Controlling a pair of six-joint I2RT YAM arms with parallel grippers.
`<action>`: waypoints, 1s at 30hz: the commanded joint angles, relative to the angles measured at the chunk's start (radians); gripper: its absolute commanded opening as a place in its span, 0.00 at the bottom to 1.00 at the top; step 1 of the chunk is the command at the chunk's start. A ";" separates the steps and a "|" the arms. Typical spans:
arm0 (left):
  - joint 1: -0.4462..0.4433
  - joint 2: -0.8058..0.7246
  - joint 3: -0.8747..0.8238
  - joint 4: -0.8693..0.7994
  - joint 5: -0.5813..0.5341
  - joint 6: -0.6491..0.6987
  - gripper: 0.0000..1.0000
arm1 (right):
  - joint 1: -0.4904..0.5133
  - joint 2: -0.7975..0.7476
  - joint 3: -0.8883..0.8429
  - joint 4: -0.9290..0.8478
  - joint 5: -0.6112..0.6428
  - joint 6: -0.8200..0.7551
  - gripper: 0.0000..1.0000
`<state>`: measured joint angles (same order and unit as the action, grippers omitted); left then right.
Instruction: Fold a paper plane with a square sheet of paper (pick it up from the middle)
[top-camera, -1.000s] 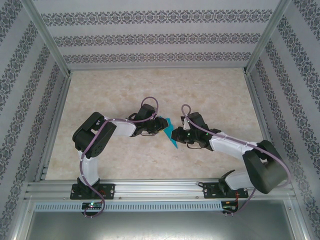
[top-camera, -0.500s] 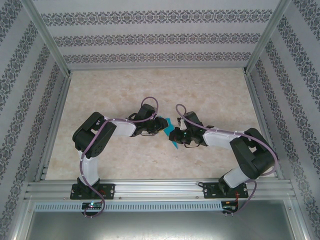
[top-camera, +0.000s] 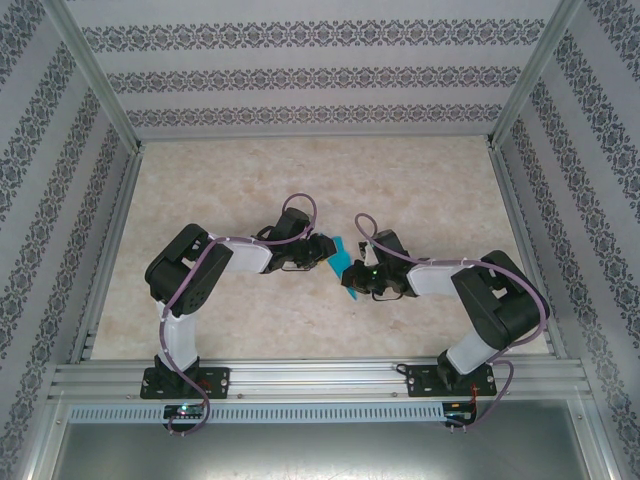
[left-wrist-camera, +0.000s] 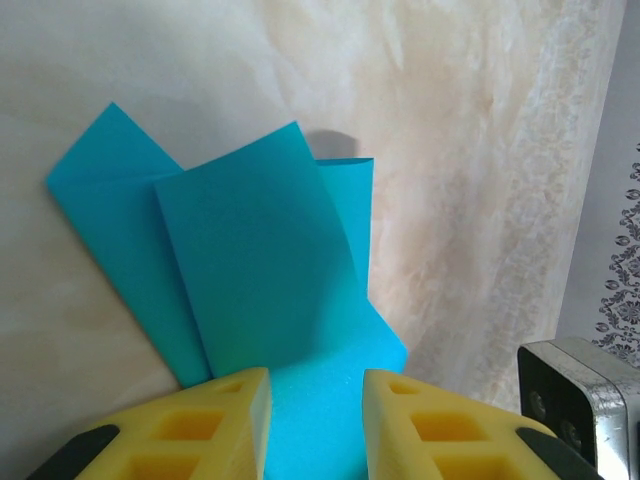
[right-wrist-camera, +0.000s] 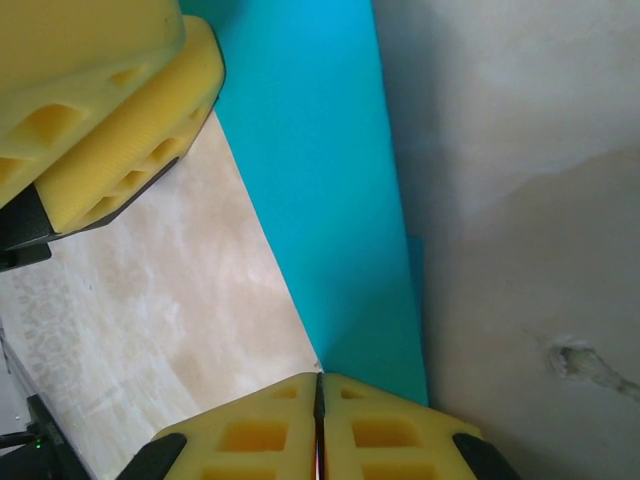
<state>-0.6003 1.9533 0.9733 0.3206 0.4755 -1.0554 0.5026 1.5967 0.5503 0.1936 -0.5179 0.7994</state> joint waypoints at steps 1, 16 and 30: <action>0.000 0.058 0.008 -0.054 -0.005 0.017 0.32 | -0.008 0.011 -0.047 -0.011 -0.041 0.031 0.12; 0.005 0.074 0.018 -0.089 -0.013 0.005 0.30 | -0.009 -0.037 -0.148 0.030 -0.095 0.071 0.13; 0.005 0.085 0.037 -0.132 -0.011 0.020 0.29 | 0.017 -0.158 -0.114 -0.033 -0.102 0.025 0.15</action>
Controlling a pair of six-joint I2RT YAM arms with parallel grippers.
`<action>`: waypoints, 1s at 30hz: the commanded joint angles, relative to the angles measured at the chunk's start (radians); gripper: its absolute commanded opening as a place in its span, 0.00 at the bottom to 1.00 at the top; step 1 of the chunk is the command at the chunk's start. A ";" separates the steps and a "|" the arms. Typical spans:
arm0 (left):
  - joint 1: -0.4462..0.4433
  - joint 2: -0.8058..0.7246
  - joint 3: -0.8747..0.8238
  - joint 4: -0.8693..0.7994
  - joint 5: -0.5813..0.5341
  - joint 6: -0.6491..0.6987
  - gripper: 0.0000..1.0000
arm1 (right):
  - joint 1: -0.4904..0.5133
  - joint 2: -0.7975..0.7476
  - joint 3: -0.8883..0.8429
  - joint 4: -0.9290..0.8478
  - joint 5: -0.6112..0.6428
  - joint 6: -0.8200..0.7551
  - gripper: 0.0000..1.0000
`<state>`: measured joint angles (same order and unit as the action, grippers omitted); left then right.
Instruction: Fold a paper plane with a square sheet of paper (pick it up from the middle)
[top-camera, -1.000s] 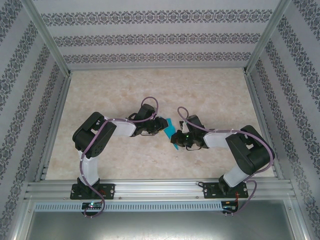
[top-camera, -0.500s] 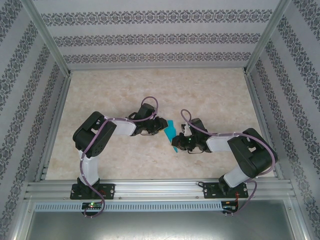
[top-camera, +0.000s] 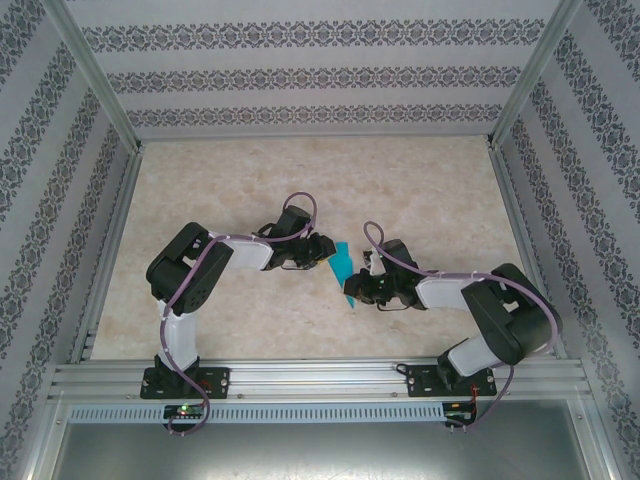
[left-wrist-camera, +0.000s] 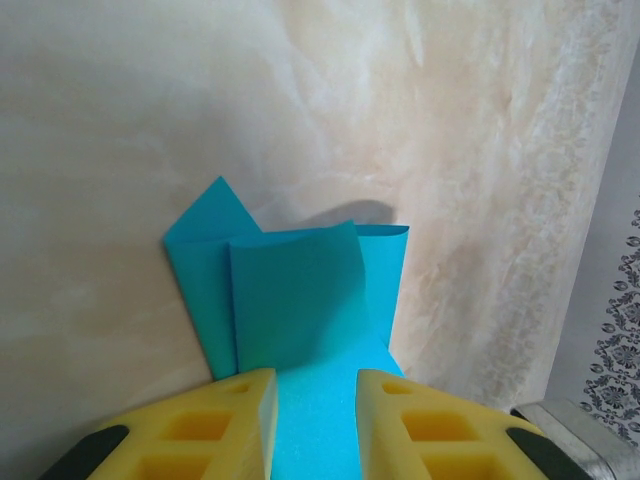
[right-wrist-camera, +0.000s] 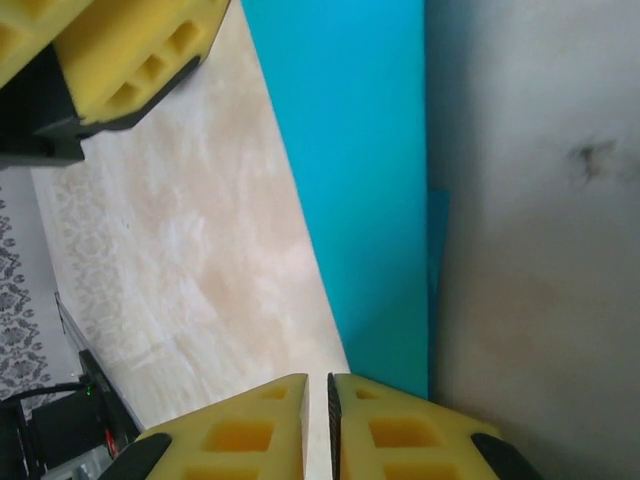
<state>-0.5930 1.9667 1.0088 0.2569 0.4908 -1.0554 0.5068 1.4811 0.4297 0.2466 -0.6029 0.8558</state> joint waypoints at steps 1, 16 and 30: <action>-0.002 0.073 0.006 -0.070 -0.024 0.021 0.29 | 0.013 -0.055 0.003 -0.095 -0.008 -0.032 0.16; -0.002 0.073 0.011 -0.091 -0.021 0.033 0.29 | 0.056 0.075 -0.041 -0.034 -0.006 0.020 0.12; -0.002 0.071 0.012 -0.093 -0.019 0.037 0.29 | 0.071 0.027 -0.044 -0.105 0.022 0.009 0.12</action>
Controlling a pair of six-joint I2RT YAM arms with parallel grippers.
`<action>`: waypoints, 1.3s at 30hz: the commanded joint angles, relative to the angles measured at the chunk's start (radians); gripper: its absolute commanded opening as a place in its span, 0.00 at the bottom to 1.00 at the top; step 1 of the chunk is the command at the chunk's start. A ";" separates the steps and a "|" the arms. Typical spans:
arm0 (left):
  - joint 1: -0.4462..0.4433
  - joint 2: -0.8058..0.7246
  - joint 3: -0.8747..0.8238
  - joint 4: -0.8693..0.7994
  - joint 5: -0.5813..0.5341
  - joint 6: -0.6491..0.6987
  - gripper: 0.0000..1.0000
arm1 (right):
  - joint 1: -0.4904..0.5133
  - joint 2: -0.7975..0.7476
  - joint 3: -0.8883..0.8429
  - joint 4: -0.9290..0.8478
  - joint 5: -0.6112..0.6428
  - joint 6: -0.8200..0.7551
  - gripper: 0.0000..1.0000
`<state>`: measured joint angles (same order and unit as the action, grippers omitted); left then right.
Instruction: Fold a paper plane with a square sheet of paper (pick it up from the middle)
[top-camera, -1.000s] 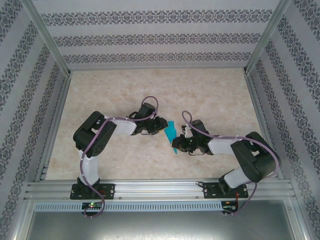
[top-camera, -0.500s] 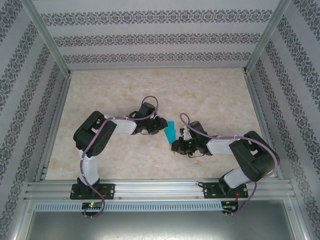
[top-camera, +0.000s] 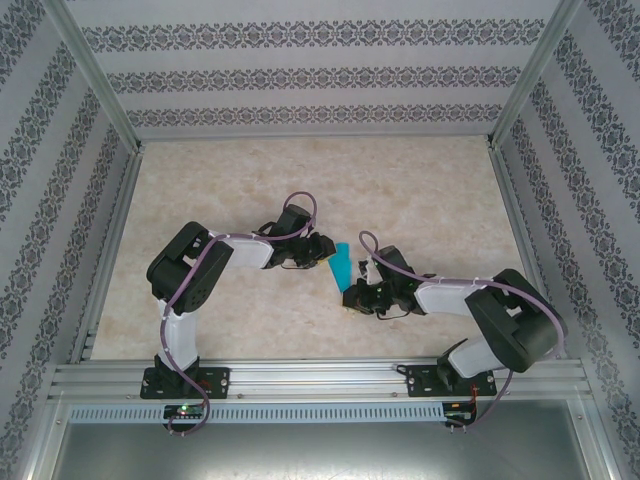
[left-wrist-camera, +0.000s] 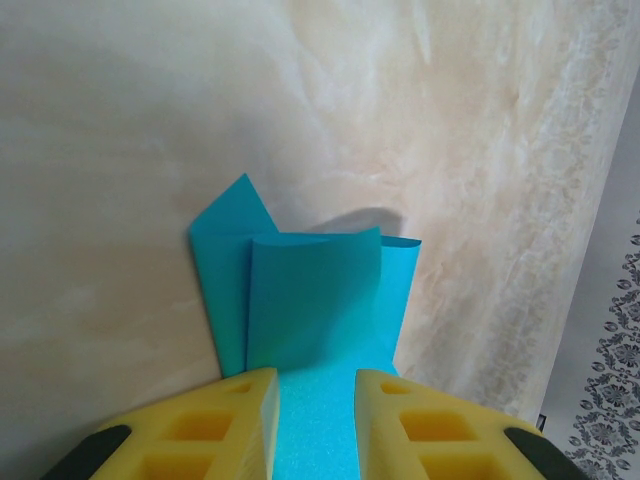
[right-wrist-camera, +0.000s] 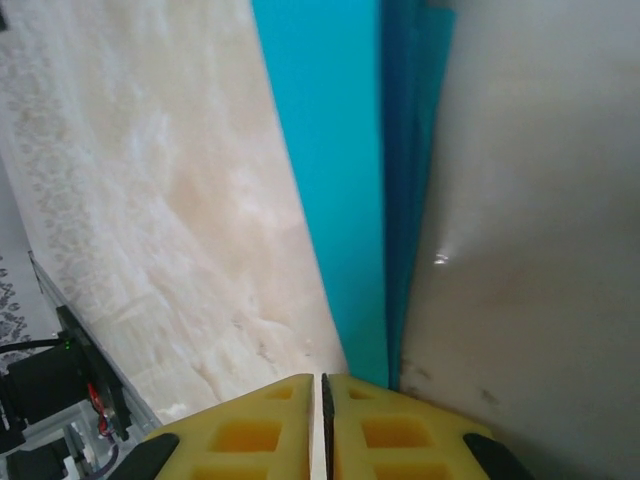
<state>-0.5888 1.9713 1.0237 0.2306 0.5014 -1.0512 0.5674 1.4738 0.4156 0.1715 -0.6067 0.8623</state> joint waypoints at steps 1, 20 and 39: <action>-0.006 0.065 -0.004 -0.068 -0.029 0.032 0.29 | 0.012 0.033 -0.045 -0.013 0.032 0.015 0.12; -0.006 0.069 -0.004 -0.055 -0.020 0.030 0.29 | -0.012 -0.011 0.147 -0.023 0.115 -0.012 0.14; -0.006 0.018 0.028 -0.052 0.001 0.073 0.33 | -0.057 0.191 0.005 0.109 0.072 0.000 0.09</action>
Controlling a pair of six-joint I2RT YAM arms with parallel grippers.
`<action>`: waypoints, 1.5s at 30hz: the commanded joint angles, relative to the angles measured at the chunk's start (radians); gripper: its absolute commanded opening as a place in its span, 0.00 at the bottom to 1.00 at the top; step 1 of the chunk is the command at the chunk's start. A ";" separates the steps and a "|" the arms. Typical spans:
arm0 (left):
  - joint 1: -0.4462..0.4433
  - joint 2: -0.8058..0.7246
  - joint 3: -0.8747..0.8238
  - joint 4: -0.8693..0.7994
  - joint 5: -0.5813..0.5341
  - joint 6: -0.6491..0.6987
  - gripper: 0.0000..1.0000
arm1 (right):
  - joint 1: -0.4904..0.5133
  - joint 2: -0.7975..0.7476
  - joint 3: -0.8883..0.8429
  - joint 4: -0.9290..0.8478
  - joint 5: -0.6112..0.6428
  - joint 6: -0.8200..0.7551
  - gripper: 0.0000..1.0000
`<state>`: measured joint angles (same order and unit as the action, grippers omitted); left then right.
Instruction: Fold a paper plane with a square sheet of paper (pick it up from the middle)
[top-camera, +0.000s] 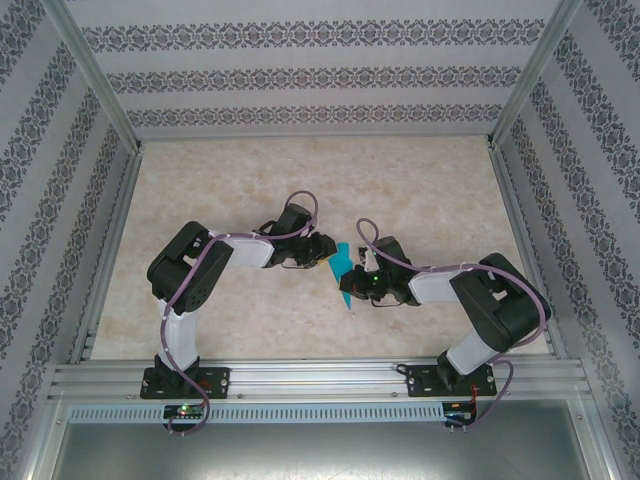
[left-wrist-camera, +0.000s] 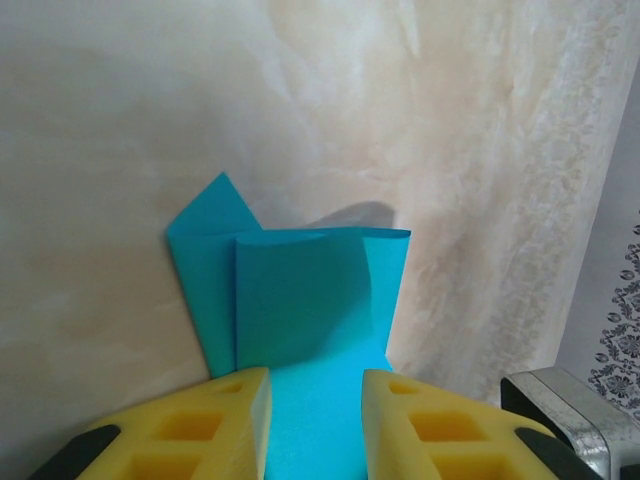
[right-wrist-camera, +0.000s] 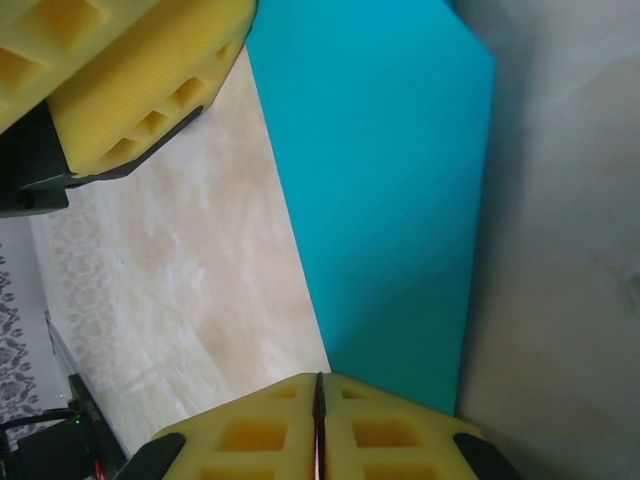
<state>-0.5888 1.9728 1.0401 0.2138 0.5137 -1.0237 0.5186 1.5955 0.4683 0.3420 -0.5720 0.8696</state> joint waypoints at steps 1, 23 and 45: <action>-0.006 0.009 0.015 -0.027 -0.002 0.048 0.34 | -0.012 0.073 -0.051 -0.049 0.029 -0.006 0.08; -0.030 -0.062 -0.049 0.215 0.084 0.027 0.43 | -0.028 0.086 -0.050 -0.053 0.018 -0.015 0.05; -0.003 0.073 0.038 0.006 -0.077 0.088 0.41 | -0.029 0.076 -0.055 -0.091 0.017 -0.027 0.03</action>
<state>-0.6151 2.0228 1.0725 0.3222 0.5411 -0.9825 0.4927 1.6306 0.4595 0.4042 -0.6376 0.8673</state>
